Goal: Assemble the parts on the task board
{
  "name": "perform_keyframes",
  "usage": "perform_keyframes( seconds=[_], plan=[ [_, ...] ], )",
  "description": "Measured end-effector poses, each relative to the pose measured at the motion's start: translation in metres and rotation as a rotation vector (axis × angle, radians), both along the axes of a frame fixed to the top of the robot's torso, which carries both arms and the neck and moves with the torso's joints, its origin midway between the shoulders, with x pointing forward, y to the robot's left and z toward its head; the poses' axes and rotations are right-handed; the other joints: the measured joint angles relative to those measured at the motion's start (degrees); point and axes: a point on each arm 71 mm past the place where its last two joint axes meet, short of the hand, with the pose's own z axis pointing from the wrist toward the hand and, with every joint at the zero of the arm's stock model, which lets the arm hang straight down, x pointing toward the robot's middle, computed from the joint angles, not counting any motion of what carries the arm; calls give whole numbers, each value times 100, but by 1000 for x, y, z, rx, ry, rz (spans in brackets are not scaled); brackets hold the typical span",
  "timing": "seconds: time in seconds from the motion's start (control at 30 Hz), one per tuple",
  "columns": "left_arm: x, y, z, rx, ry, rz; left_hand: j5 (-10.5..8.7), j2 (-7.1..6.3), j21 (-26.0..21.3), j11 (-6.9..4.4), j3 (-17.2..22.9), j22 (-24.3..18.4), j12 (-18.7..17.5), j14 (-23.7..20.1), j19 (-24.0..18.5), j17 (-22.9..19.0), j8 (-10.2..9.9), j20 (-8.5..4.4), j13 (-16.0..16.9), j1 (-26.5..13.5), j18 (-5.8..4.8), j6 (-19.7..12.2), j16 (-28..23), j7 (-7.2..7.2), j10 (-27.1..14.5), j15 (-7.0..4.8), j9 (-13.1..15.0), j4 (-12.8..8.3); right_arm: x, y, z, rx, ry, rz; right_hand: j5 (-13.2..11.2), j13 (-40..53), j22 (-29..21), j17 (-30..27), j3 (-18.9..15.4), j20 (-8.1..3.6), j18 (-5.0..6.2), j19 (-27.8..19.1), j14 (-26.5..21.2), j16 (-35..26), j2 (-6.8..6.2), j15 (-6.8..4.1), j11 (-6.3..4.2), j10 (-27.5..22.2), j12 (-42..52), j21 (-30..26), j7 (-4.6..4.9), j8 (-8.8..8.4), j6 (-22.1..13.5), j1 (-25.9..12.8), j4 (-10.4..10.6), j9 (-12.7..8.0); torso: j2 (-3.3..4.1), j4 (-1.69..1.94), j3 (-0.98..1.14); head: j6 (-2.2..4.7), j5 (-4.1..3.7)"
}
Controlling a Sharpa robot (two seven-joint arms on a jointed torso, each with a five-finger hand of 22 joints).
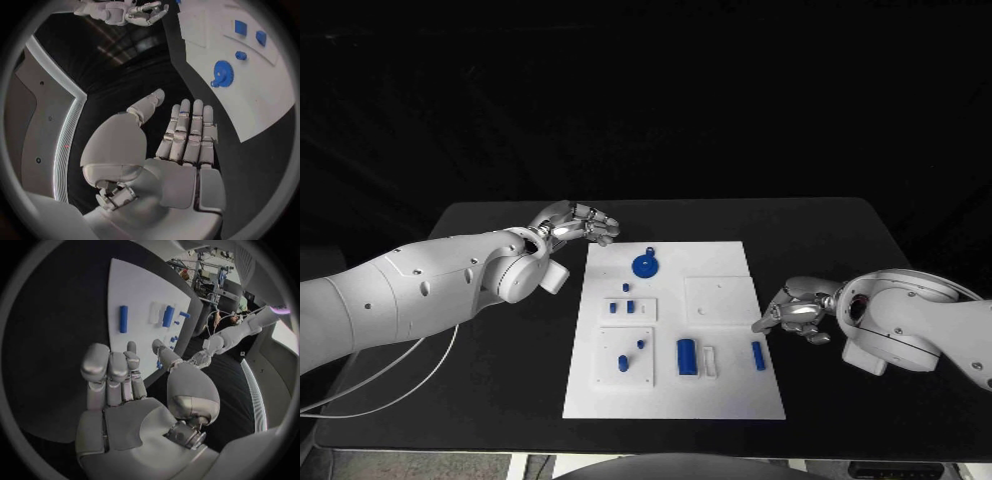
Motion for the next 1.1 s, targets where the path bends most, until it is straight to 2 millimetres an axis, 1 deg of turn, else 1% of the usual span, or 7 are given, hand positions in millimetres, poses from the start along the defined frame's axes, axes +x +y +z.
perform_keyframes(
  seconds=[0.23,0.6,0.73,0.77,0.9,0.97,1.1],
  plan=[
    [0,0,0,0,1,-1,0,0,0,0,-2,0,0,0,0,0,0,0,0,0,0,0,-22,0,0,0,0,2,-8,-7,-10,-87,24,20,0,-9,0,-4,0,32,0,-9,24,-23,-13,-22,-20,22,0,0,-7,29,73,13,0,17,0,-3,1,4,-43],
    [-1,0,0,0,1,-1,0,0,0,0,-15,0,0,0,0,5,0,0,1,0,0,0,-22,0,0,0,1,15,-12,5,-20,-136,33,54,0,-15,-1,12,16,42,1,0,25,-23,-13,-23,-41,42,-22,0,-28,43,96,13,17,16,2,0,7,-27,-57],
    [0,0,0,-1,2,-3,0,0,0,0,-15,0,0,0,0,5,0,0,-1,0,0,0,-22,0,0,0,1,15,-16,12,-32,-142,54,65,0,-15,-1,18,0,43,1,1,36,-24,-13,-33,-41,42,-22,0,-31,43,98,13,33,22,4,2,0,-43,-62],
    [-1,-1,0,-1,2,-4,0,0,0,0,-15,0,0,0,0,5,0,0,-4,0,0,0,-22,0,0,0,1,15,-18,15,-36,-142,62,71,0,-15,-1,18,0,43,1,1,48,-24,-13,-40,-32,52,-22,0,-33,96,101,13,33,87,4,3,0,-49,-62],
    [-1,-1,0,-1,2,-5,0,0,-22,0,-15,0,0,0,0,5,0,0,-4,0,0,0,-22,0,0,0,1,15,-19,25,-41,-140,56,87,0,-15,-1,18,16,43,2,2,63,-23,-13,-41,-32,53,-22,0,-58,128,191,13,49,115,4,3,0,-63,-56],
    [-1,0,0,-1,3,-5,0,0,-22,0,-15,0,0,0,0,8,0,0,-4,0,0,0,-22,0,0,0,1,15,-18,30,-43,-147,42,97,0,-20,0,20,16,44,2,2,64,-24,-13,-41,-29,56,-23,0,-58,124,191,13,49,831,4,4,-1,-76,-48],
    [-1,0,0,-1,4,-5,0,0,-22,0,-15,0,0,0,0,11,0,0,-4,0,0,0,-22,0,0,0,1,15,-15,36,-45,-168,5,118,0,-20,-1,24,16,52,2,11,69,-23,-13,-43,-21,82,-23,1,-51,129,222,13,49,947,4,4,3,-87,-43]
  ],
)
